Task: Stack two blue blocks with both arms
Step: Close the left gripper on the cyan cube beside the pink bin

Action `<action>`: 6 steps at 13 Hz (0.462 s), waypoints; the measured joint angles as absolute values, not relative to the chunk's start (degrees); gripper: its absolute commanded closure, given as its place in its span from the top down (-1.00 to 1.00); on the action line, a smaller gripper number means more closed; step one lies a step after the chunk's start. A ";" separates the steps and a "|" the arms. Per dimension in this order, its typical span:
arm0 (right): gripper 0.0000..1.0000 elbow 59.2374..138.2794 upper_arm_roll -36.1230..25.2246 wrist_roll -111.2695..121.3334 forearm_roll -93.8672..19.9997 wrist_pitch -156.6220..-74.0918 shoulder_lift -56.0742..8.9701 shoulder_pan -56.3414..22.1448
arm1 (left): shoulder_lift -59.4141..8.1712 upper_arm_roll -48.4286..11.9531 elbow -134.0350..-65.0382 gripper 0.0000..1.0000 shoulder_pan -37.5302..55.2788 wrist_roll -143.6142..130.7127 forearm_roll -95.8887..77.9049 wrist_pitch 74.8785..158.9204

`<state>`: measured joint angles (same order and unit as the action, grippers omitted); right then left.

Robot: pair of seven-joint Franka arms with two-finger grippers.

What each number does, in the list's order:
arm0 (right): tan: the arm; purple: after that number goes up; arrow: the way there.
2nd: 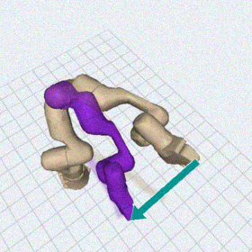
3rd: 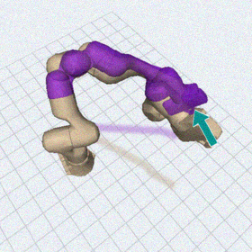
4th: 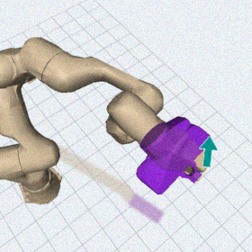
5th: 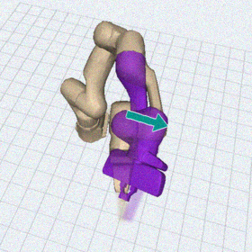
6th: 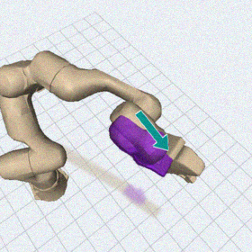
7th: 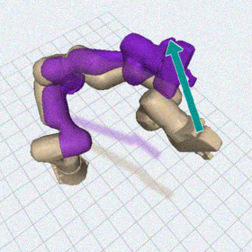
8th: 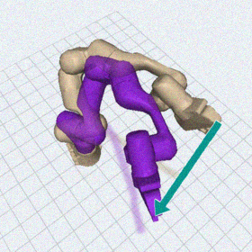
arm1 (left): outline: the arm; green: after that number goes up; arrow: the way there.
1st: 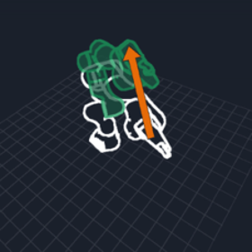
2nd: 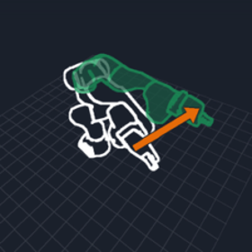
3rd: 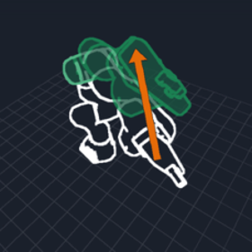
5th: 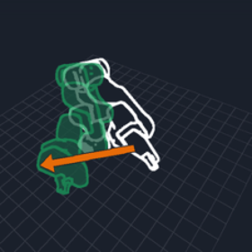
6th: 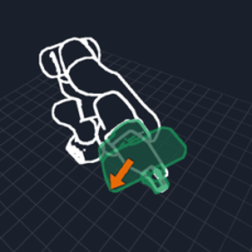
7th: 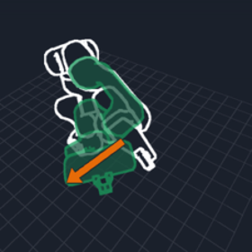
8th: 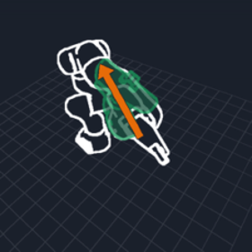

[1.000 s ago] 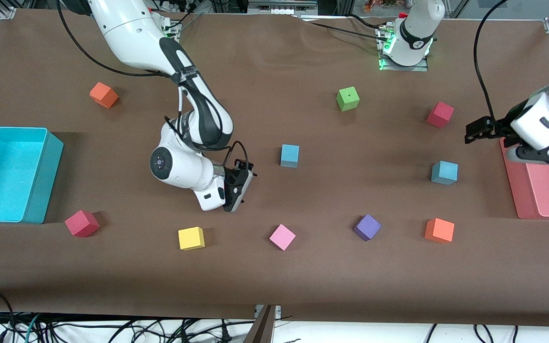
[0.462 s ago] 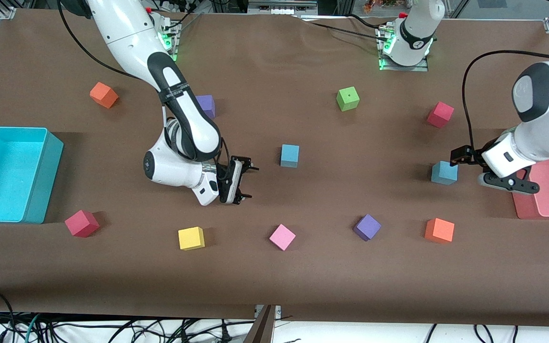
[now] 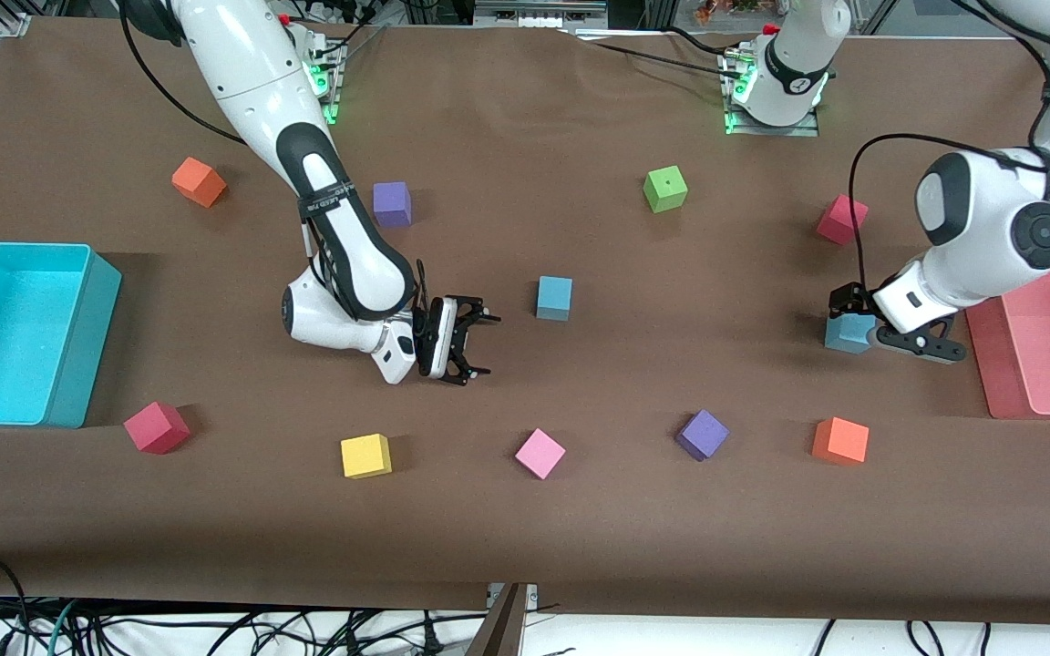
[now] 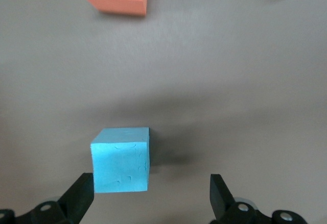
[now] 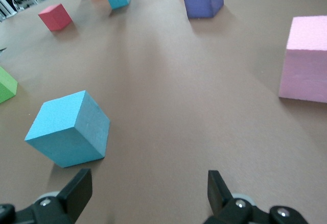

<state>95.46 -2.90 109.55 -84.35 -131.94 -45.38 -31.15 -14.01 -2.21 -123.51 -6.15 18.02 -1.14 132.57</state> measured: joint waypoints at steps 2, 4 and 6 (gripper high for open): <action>1.00 95.90 -2.68 113.82 -87.63 -130.59 -45.95 -31.24 | -15.95 -2.15 -123.91 1.00 -7.16 20.45 -1.14 134.40; 1.00 96.97 -2.62 117.38 -89.85 -128.56 -46.05 -31.28 | -17.50 -2.05 -123.93 1.00 -7.94 21.27 -1.14 135.14; 1.00 98.47 -2.58 121.82 -93.16 -126.95 -46.08 -31.29 | -18.45 -2.00 -123.93 1.00 -8.17 21.54 -1.14 136.52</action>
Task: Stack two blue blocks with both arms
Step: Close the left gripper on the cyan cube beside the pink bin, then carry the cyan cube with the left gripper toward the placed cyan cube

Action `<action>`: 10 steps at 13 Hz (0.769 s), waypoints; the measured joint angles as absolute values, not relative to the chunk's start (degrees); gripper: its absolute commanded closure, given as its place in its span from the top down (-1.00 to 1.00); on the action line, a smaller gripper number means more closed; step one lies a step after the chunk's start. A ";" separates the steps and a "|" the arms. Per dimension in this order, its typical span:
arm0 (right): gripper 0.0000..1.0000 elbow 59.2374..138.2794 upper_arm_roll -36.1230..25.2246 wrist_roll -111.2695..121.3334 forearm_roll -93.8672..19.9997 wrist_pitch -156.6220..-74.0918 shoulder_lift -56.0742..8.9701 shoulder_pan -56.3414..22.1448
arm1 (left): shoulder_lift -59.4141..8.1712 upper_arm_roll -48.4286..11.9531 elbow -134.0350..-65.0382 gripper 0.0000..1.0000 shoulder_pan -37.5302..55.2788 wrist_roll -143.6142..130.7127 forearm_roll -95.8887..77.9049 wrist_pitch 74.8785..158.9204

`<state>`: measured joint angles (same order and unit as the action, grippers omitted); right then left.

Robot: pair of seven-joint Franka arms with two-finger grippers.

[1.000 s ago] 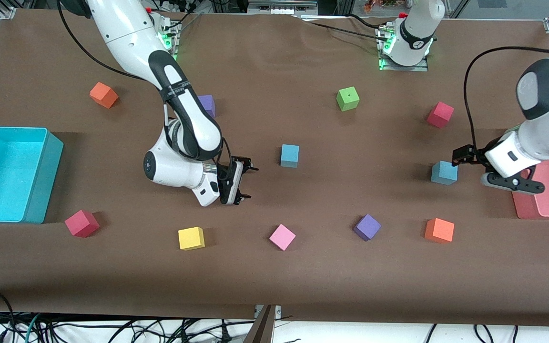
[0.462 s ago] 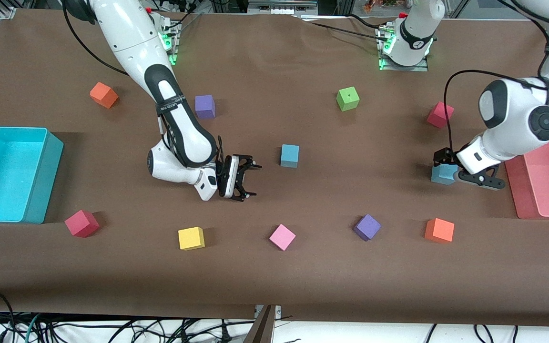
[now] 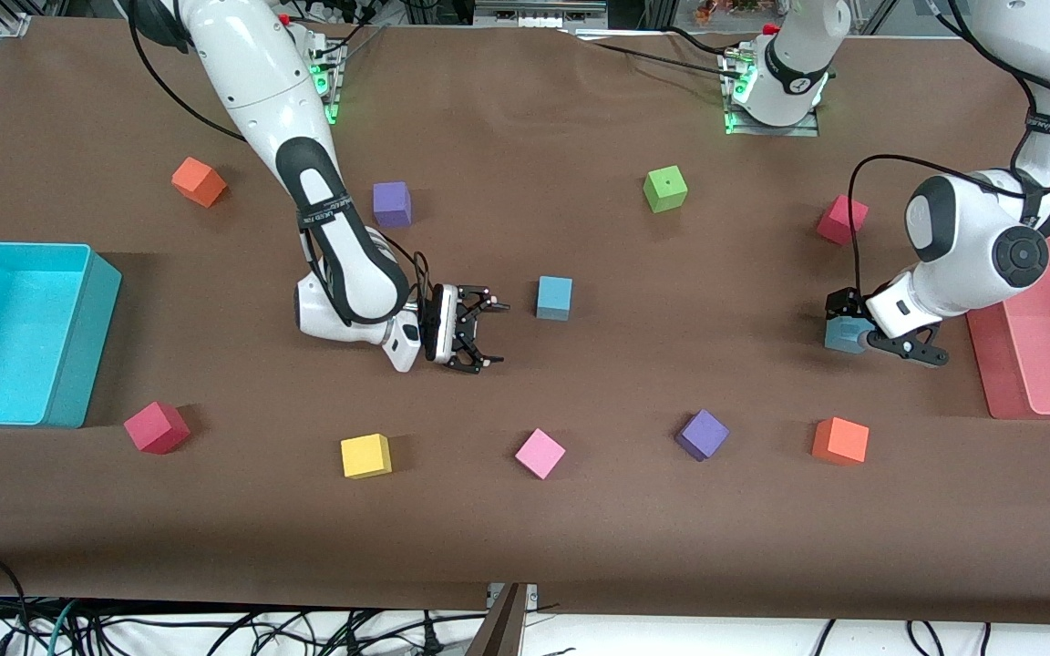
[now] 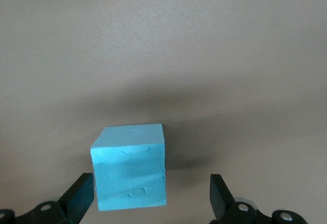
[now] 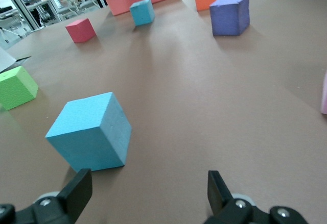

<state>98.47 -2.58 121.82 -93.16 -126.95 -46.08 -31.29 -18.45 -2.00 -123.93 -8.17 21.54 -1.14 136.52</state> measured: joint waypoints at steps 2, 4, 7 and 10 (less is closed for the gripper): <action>1.00 99.40 -2.51 124.55 -94.95 -126.20 -46.12 -31.30 | -19.54 -1.99 -123.94 1.00 -8.28 21.56 -1.14 138.24; 1.00 99.60 -2.37 124.90 -96.38 -125.44 -46.19 -31.59 | -20.52 -1.97 -123.93 1.00 -8.78 22.29 -1.14 139.29; 1.00 99.61 -1.72 126.16 -100.15 -125.34 -46.56 -32.91 | -20.61 -1.89 -123.86 1.00 -9.72 24.55 -1.14 139.99; 1.00 99.61 -1.68 126.47 -101.03 -125.34 -46.88 -33.67 | -21.51 -1.89 -123.99 1.00 -10.25 24.89 -1.14 140.75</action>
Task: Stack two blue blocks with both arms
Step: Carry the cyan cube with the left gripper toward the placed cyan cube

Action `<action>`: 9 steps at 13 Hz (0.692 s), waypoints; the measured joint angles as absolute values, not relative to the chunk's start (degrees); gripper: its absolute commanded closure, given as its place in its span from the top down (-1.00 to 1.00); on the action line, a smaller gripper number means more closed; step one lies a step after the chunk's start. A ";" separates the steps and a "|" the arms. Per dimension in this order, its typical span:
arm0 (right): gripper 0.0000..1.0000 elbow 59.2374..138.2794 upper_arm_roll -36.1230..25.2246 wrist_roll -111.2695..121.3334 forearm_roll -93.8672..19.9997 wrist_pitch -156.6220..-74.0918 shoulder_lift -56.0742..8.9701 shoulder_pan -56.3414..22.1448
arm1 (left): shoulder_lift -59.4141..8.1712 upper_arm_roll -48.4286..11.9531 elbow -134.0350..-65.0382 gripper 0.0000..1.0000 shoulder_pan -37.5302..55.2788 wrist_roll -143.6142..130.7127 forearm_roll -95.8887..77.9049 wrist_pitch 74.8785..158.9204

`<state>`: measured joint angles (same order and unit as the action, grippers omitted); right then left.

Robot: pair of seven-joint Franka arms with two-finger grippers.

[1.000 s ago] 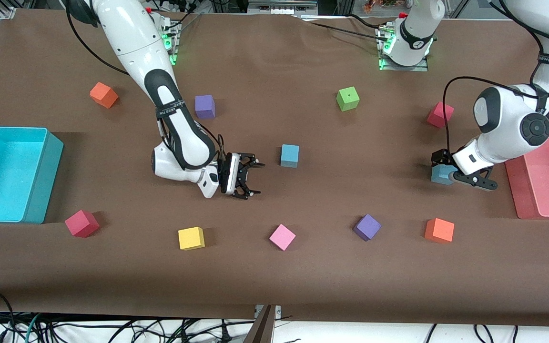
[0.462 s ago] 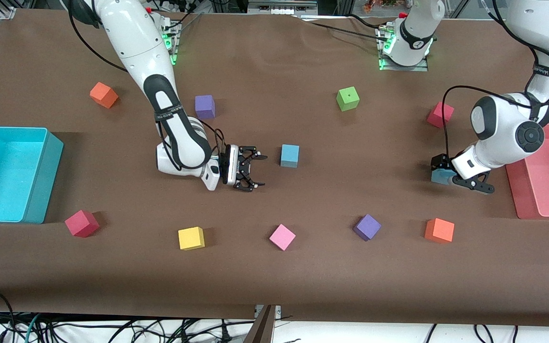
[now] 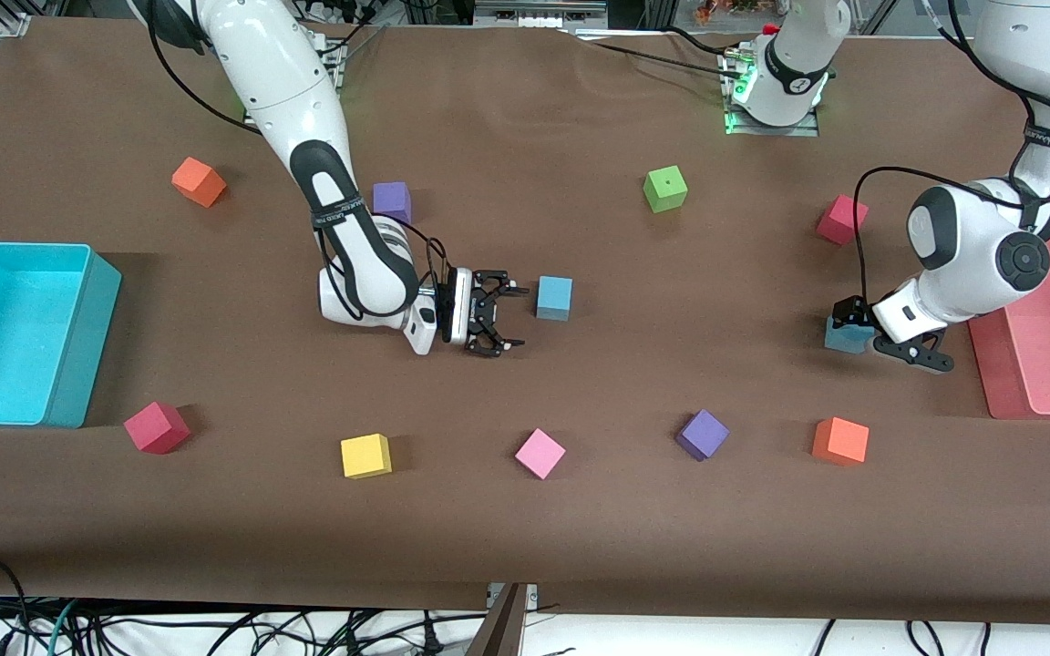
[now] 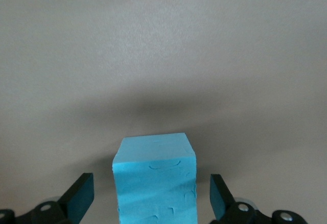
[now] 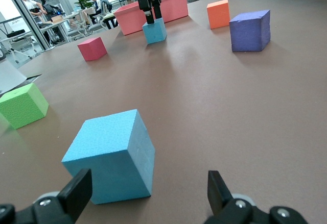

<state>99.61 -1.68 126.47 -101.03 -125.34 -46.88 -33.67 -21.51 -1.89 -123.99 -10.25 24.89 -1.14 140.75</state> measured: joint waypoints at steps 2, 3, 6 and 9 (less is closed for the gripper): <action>1.00 99.60 -1.68 126.51 -101.05 -125.34 -46.89 -33.70 | -22.62 -1.89 -124.01 0.76 -10.56 24.87 -1.17 141.03; 1.00 99.60 -1.68 126.65 -101.05 -125.34 -46.91 -33.71 | -22.96 -1.89 -124.01 0.39 -10.65 24.81 -1.55 141.09; 1.00 99.61 -1.67 127.23 -101.05 -125.34 -47.29 -33.92 | -23.32 -1.88 -124.00 -0.68 -10.68 24.81 -3.95 141.14; 1.00 99.61 -1.67 127.76 -101.05 -125.34 -47.82 -34.05 | -23.22 -1.84 -123.94 -0.71 -10.73 24.81 -4.02 140.97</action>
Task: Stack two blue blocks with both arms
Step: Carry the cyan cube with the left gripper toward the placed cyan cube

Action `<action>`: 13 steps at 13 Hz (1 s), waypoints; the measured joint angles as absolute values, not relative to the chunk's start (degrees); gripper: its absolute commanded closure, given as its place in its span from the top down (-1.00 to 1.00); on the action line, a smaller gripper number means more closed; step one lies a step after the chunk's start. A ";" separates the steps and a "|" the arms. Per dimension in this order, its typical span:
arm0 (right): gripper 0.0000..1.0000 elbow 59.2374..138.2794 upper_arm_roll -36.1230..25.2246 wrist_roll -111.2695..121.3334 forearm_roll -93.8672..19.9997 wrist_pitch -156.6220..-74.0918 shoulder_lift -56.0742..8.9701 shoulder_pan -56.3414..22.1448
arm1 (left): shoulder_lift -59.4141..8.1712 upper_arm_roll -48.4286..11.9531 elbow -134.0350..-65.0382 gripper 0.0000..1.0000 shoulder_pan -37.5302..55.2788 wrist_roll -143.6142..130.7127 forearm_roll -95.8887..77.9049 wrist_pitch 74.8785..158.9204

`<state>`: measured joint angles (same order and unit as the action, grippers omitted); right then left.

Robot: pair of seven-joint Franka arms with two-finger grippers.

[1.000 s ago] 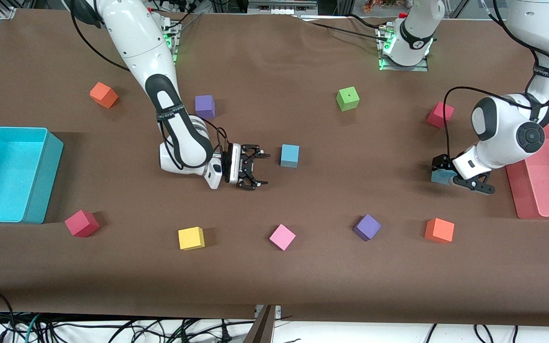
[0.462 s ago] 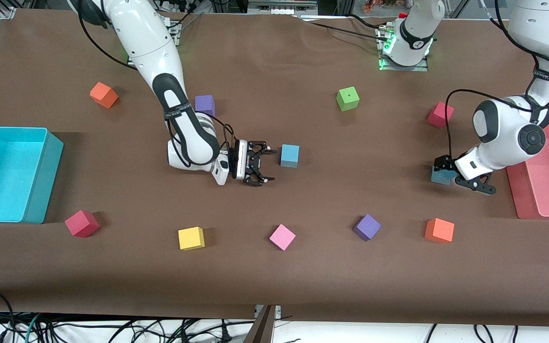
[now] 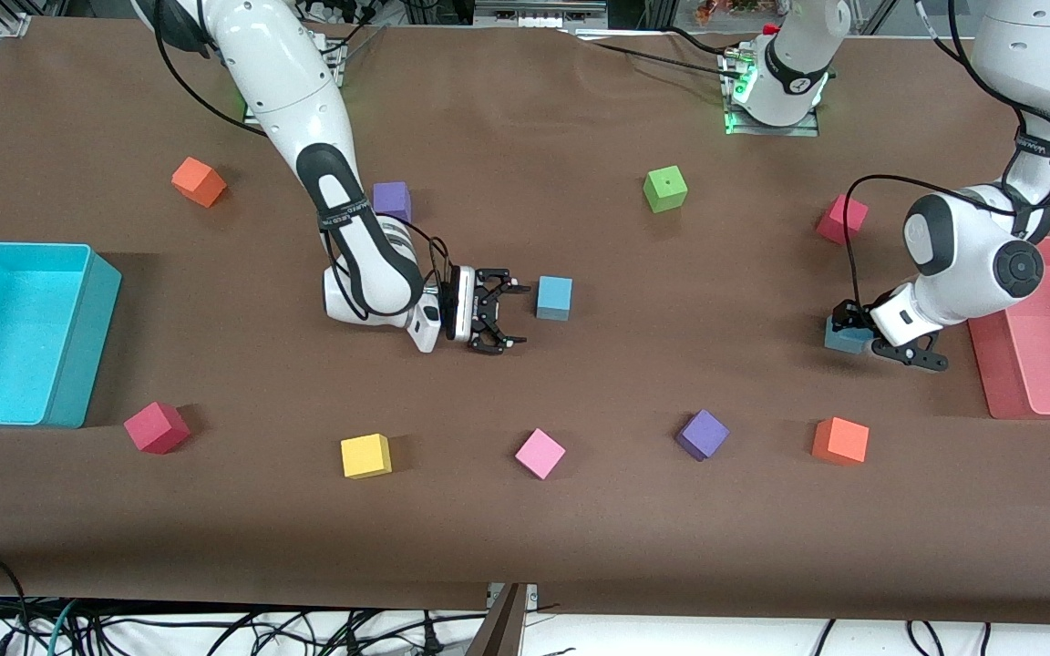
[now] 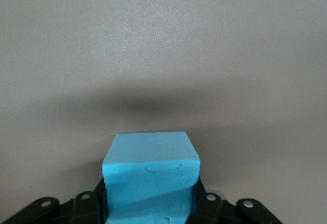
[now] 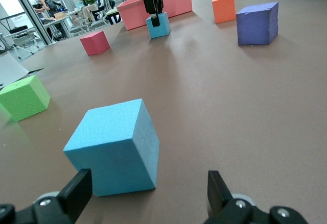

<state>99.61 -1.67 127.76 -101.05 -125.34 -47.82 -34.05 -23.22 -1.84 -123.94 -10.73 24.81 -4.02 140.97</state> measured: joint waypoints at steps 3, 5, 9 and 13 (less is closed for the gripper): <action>1.00 99.61 -1.66 127.89 -101.05 -125.34 -47.86 -34.08 | -23.20 -1.85 -122.18 -0.72 -10.73 24.81 -4.07 135.82; 1.00 99.60 -1.66 127.94 -101.05 -125.34 -47.93 -34.09 | -22.97 -1.85 -117.47 -0.71 -10.73 24.78 -4.12 125.54; 1.00 99.60 -1.66 128.28 -101.06 -125.34 -48.14 -34.10 | -20.96 -2.74 -105.95 -0.70 -10.59 21.08 -4.28 107.09; 1.00 99.60 -1.61 128.57 -101.46 -125.34 -48.25 -34.22 | -19.69 -9.82 -98.48 -0.69 -9.55 11.75 -4.35 98.43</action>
<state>99.60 -1.61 128.57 -101.46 -125.34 -48.25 -34.22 -19.69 -9.82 -98.48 -9.55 11.75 -4.35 98.43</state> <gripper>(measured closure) 0.000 0.414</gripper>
